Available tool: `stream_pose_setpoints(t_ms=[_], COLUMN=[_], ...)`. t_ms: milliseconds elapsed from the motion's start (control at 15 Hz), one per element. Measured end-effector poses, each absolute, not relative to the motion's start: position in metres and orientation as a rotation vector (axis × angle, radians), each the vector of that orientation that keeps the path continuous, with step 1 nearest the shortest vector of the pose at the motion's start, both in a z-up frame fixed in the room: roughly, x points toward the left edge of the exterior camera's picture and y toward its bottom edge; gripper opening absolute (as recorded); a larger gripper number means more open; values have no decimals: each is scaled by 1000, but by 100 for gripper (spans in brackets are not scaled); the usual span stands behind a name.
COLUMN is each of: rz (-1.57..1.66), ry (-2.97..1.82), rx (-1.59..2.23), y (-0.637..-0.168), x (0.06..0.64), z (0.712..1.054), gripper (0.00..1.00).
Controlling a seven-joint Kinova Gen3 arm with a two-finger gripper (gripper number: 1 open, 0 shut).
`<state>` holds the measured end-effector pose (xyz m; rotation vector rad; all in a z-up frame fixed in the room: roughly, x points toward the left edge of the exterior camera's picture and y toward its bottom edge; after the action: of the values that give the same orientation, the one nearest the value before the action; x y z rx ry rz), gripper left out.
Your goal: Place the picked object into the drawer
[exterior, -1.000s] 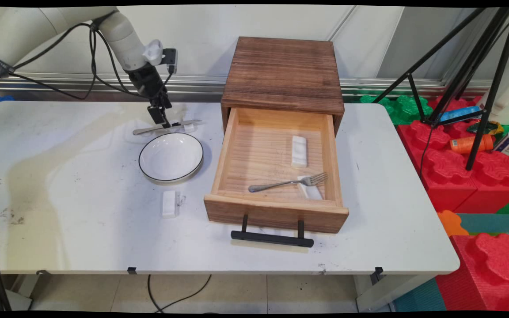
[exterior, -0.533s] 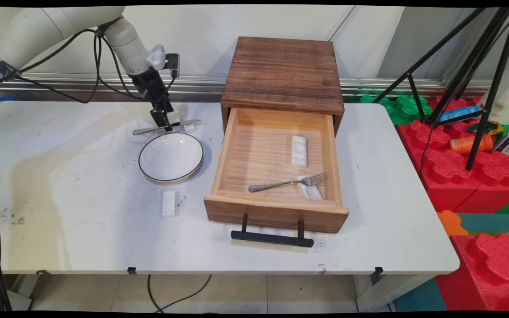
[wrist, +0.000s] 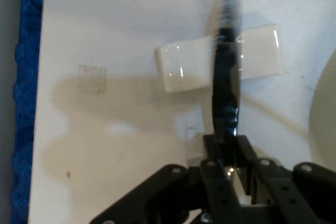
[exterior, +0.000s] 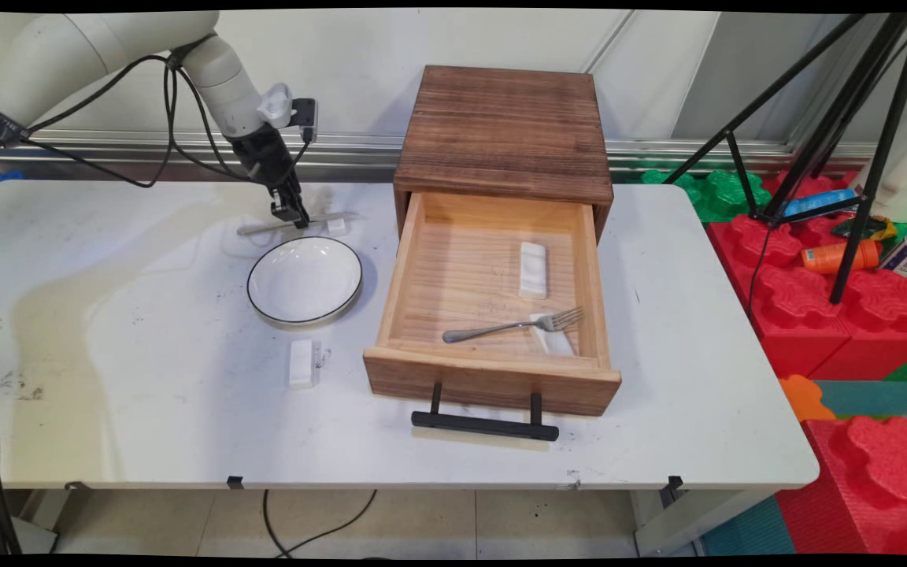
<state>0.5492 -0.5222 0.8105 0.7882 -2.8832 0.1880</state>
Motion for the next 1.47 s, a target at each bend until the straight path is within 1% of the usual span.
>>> stream_pose_setpoints(t_ms=[333, 800, 1000, 1200, 1467], rz=[224, 339, 407, 491, 576], ry=[-2859, -2788, -2745, -2696, -2646], rx=[838, 953, 994, 1011, 969], y=[-514, -499, -490, -479, -465], x=[552, 557, 556, 550, 525], z=[819, 850, 874, 906, 948], gripper=[0, 0, 0, 0, 0])
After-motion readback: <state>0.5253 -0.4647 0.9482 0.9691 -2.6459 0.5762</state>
